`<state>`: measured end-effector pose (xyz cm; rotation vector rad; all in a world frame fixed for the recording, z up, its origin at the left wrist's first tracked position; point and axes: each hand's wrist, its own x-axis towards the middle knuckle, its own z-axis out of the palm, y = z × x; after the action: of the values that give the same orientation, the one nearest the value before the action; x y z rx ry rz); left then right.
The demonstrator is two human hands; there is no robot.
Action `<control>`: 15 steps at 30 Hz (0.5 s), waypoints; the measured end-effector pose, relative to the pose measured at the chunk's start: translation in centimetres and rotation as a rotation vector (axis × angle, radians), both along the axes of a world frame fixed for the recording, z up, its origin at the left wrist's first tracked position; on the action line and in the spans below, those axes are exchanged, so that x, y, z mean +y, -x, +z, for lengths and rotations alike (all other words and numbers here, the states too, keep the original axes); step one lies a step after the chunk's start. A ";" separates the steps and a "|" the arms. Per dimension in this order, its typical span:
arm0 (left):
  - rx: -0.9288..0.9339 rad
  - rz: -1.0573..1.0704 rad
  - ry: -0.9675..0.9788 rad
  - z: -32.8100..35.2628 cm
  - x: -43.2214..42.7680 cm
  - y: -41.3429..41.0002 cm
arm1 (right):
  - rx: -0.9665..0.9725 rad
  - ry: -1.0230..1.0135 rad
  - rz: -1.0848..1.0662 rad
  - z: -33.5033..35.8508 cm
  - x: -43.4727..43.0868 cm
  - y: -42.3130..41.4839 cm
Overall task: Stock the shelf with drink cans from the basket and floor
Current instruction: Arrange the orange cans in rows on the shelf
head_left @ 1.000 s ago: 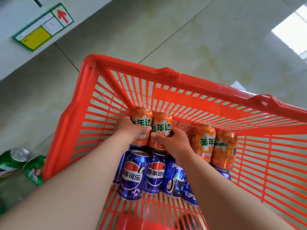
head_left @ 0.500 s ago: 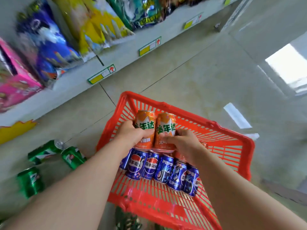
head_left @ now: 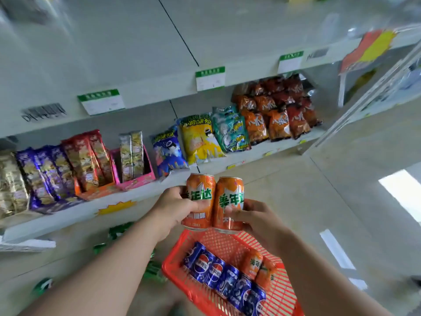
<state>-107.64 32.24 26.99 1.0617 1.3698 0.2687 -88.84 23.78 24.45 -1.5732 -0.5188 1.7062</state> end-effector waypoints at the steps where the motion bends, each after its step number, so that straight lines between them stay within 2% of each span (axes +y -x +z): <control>1: -0.008 0.018 -0.013 1.7 0.2 0.8 | -0.003 -0.025 0.019 1.7 0.6 0.6; 9: -0.040 0.127 -0.153 13.0 1.2 7.4 | -0.070 -0.203 0.170 13.2 4.5 5.8; 15: -0.019 0.209 -0.254 20.4 1.2 13.3 | -0.030 -0.330 0.249 20.5 7.0 10.7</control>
<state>-120.93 33.43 47.38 1.1206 1.4574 0.6187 -99.54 30.76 44.97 -1.3391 -0.9923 1.6735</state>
